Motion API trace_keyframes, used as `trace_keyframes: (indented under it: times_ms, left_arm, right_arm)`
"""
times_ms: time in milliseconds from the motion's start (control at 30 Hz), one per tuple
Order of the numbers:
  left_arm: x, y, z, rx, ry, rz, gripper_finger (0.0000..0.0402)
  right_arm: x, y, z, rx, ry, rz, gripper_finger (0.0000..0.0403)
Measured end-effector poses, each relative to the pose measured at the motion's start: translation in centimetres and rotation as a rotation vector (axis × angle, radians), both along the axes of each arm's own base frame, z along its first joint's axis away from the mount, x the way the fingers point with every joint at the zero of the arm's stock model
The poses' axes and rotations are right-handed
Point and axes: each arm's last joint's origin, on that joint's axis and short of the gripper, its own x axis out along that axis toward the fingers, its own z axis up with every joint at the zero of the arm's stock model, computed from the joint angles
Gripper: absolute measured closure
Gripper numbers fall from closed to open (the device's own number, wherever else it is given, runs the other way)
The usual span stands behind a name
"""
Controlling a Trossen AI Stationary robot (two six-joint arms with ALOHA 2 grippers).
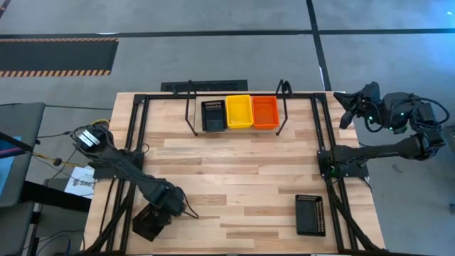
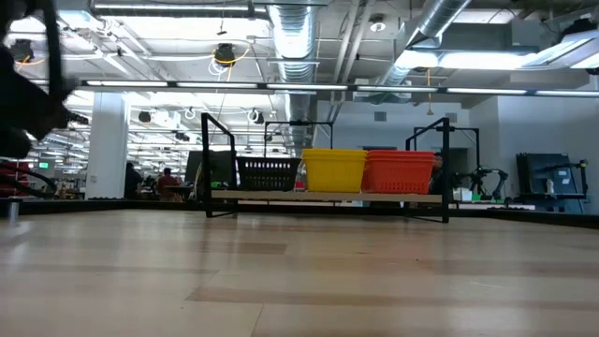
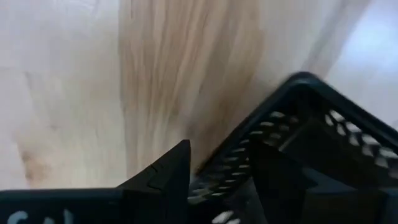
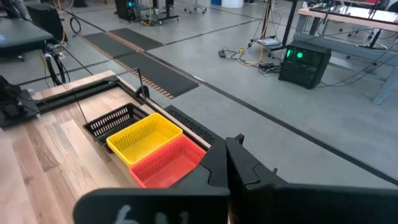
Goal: Stack baskets on shelf by color
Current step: Stack the left black bin on top of the other black bin on the shelf
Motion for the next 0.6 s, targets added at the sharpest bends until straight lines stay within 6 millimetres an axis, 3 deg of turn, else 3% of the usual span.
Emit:
trace_keyframes:
  times_ms: [467, 600]
  left_arm:
    - [1.0, 0.6, -1.0, -0.019, 0.069, 0.07, 0.0253]
    - [1.2, 0.3, -1.1, -0.069, 0.054, 0.053, 0.0298]
  right_arm:
    - [0.0, 0.0, 0.1, -0.006, -0.008, 0.002, 0.0401]
    - [0.0, 0.0, 0.1, -0.008, -0.005, 0.003, 0.0401]
